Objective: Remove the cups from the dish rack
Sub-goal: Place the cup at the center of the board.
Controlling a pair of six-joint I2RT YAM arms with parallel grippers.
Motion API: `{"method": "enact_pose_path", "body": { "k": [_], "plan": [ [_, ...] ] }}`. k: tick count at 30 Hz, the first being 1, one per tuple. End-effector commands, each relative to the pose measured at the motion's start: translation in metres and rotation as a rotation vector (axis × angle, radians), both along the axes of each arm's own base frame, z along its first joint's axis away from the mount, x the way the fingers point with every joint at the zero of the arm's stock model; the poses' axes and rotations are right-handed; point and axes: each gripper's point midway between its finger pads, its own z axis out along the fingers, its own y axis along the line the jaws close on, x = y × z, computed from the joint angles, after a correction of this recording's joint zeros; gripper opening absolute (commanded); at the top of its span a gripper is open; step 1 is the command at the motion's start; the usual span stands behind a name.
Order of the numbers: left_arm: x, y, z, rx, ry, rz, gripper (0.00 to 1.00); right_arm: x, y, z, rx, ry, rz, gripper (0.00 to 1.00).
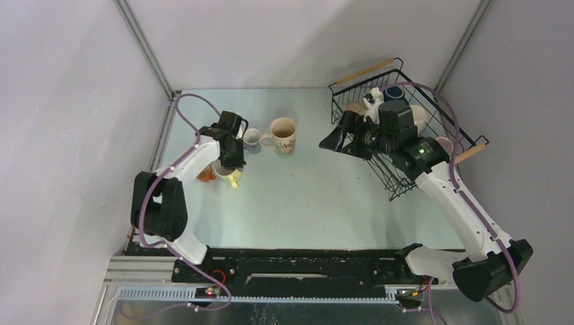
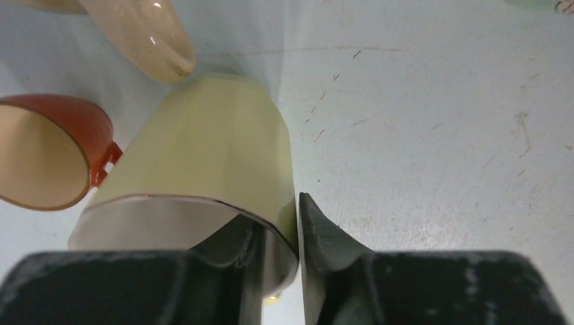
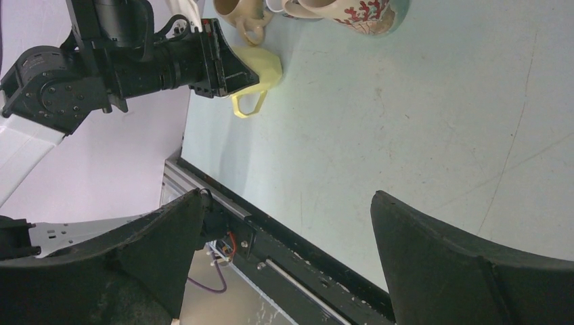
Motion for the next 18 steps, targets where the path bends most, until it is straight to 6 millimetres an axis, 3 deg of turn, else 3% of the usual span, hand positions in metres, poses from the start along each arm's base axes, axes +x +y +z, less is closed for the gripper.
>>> {"method": "enact_pose_path", "body": {
  "k": [1, 13, 18],
  "plan": [
    [0.031, -0.006, 0.026, -0.029, -0.112, -0.010, 0.29, -0.001, -0.001, 0.014, 0.019, -0.051, -0.011, 1.00],
    [0.030, -0.011, 0.031, -0.063, -0.128, -0.022, 0.44, -0.002, -0.001, 0.013, 0.015, -0.046, -0.018, 1.00],
    [0.026, -0.014, 0.040, -0.086, -0.154, -0.027, 0.60, -0.001, -0.001, 0.013, 0.015, -0.045, -0.021, 1.00]
  ]
}}
